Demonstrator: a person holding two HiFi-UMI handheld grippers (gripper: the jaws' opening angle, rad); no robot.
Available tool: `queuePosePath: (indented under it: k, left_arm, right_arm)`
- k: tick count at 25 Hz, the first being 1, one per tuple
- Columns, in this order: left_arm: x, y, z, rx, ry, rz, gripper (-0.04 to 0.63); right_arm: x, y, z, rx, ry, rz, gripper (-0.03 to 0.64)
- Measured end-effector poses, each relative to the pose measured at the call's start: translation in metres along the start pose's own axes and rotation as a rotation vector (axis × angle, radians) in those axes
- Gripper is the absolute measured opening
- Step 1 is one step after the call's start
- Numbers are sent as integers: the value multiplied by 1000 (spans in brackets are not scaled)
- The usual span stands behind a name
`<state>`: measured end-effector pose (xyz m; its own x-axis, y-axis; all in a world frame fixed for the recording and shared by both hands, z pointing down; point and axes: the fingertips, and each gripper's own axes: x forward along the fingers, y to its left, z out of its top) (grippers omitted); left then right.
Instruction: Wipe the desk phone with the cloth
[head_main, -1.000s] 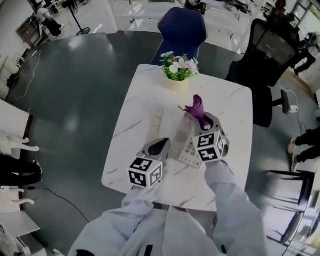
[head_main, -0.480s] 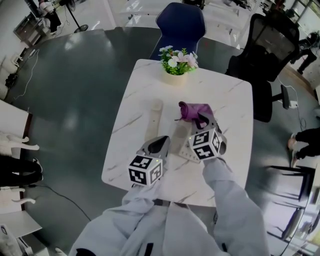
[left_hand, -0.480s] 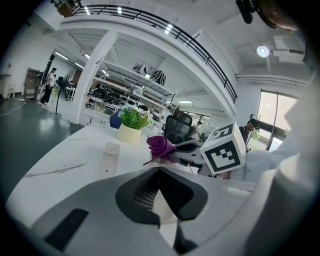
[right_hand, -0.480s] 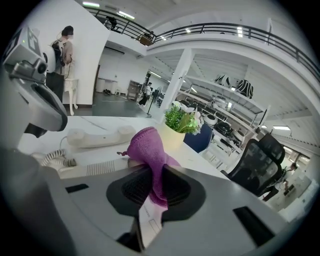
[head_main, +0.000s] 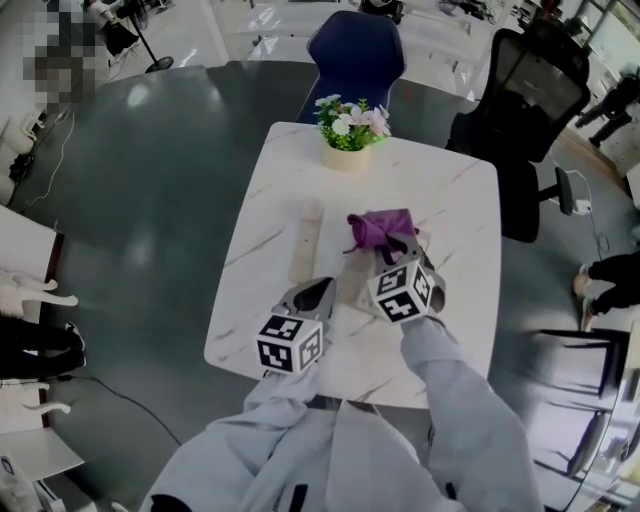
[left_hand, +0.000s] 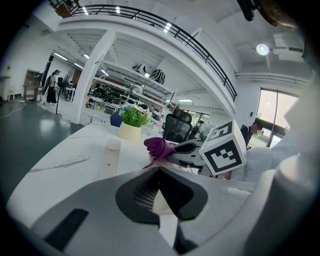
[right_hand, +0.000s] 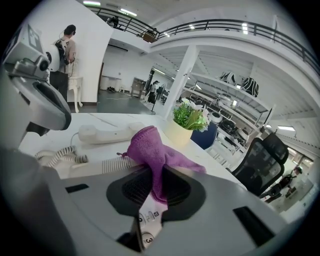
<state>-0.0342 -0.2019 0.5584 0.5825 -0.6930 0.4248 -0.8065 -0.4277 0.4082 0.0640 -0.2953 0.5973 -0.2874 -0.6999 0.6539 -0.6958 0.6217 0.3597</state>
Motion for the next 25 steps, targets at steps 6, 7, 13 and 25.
queuePosePath:
  k: [6,7,13,25]
  left_arm:
    - [-8,0,-4,-4,-2,4,-2]
    - [-9,0,-4,-4,-3,5,-2]
    - [-17,2,-9,0,-2,12,-2]
    - [-28,3,-25,8,24,24,-2]
  right_arm:
    - [-5,13,-3,-3,18,18,40]
    - [-6,16,-4,-3,22,21,40]
    - [-11,29,-9,-2,38,39,40]
    - [-24,53,-16,-22,48,79,40]
